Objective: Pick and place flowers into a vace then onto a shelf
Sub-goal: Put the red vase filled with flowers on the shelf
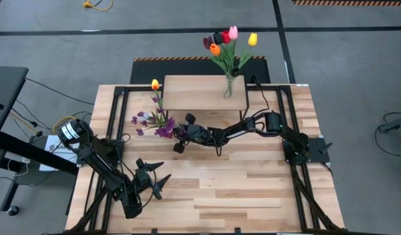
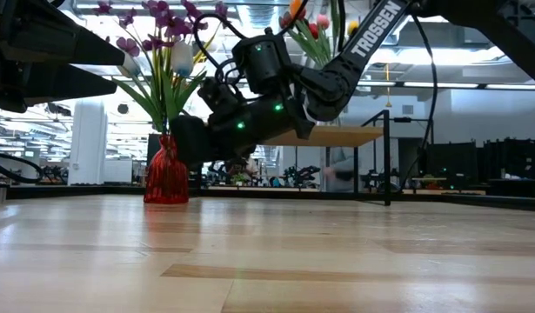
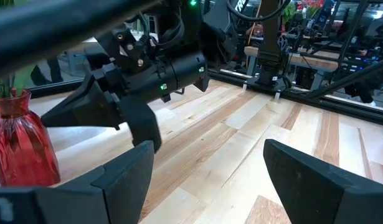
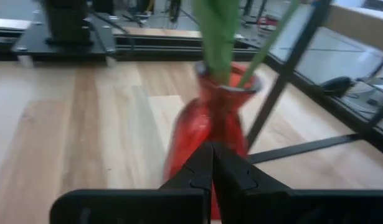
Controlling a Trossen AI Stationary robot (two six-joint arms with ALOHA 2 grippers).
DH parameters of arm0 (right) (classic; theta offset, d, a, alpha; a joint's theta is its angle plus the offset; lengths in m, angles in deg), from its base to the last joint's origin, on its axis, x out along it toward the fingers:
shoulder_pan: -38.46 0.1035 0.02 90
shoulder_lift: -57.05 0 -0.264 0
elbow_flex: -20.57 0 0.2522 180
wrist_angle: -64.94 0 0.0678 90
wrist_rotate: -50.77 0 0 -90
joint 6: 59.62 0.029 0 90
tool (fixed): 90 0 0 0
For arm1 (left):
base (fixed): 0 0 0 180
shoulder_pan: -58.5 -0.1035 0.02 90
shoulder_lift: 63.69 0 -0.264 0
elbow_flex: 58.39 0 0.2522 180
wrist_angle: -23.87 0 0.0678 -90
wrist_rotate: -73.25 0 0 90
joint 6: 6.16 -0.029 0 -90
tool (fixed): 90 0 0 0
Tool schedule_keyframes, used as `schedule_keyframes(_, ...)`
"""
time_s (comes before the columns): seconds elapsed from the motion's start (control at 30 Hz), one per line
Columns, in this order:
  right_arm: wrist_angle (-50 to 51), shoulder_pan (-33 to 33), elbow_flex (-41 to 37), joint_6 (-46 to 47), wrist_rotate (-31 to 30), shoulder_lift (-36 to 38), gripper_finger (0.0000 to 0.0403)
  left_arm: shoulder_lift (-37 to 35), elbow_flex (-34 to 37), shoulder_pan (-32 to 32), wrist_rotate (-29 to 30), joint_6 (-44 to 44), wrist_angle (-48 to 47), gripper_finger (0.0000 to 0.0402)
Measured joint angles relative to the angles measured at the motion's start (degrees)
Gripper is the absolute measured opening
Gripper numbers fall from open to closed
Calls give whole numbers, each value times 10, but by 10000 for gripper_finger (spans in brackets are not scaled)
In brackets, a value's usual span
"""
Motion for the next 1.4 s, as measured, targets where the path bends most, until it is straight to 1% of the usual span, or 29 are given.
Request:
schedule_keyframes(0.07, 0, 2, 0, -1, 16, 0, 0, 0, 0, 0, 0, 0, 0, 293)
schedule_keyframes(0.43, 7, 3, 7, 0, 34, 0, 0, 0, 0, 0, 0, 0, 4, 293)
schedule_keyframes(0.5, 13, 6, 7, -3, 21, 0, 0, 0, 0, 0, 0, 0, 4, 293)
schedule_keyframes(0.63, 12, 17, 7, -23, -63, 0, 0, 0, 0, 0, -3, 0, 4, 293)
schedule_keyframes(0.67, 13, 19, 7, -24, -73, 0, 0, 0, 0, 0, -3, 0, 4, 293)
schedule_keyframes(0.77, 8, 17, 7, -22, -77, 0, 0, 0, 0, 0, -4, 0, 4, 293)
schedule_keyframes(0.87, 0, 13, 7, -20, -102, 0, 0, 0, 0, 0, -8, 0, 4, 293)
schedule_keyframes(1.2, -22, 1, 7, -20, -100, 0, 0, 0, 0, 0, -9, 0, 4, 293)
schedule_keyframes(1.4, -25, 2, 21, -30, -84, 0, 0, 0, 0, 0, -9, 0, 4, 293)
